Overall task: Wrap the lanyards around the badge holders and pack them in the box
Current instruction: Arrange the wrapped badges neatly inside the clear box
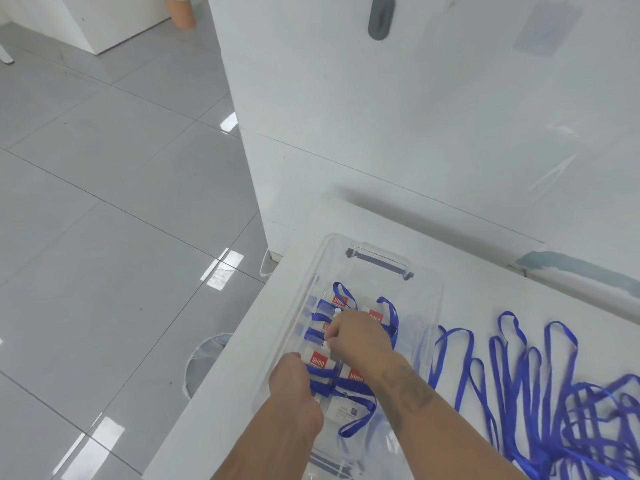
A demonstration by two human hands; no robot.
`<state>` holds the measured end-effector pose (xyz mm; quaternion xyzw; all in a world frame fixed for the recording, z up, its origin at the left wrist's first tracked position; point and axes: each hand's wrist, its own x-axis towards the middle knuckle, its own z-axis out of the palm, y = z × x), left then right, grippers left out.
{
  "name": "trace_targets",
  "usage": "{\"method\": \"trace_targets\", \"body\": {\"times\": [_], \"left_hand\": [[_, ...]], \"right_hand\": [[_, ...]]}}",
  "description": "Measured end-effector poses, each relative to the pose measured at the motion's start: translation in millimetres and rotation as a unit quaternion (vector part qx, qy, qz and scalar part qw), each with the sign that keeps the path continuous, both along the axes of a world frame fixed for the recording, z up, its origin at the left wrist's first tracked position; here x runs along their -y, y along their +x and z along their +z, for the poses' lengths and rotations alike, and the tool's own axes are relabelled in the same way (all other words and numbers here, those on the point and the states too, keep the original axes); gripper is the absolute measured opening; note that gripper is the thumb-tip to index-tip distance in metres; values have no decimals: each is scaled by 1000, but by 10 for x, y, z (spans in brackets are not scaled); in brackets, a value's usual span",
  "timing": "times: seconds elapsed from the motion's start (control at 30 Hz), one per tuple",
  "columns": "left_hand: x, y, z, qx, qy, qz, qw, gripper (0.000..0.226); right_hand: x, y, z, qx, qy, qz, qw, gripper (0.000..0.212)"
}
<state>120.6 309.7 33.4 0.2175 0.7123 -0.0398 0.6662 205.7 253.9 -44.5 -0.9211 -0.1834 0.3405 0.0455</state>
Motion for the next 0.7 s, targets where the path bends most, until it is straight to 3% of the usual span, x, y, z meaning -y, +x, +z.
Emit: {"method": "trace_targets", "body": {"times": [0.27, 0.4, 0.7], "left_hand": [[55, 22, 85, -1, -7, 8, 1000, 12], [70, -72, 80, 65, -20, -3, 998, 18], [261, 3, 270, 92, 28, -26, 995, 19]], "right_hand": [[24, 35, 198, -4, 9, 16, 1000, 26], [123, 131, 589, 4, 107, -37, 994, 21], [845, 215, 1356, 79, 291, -153, 941, 5]]}}
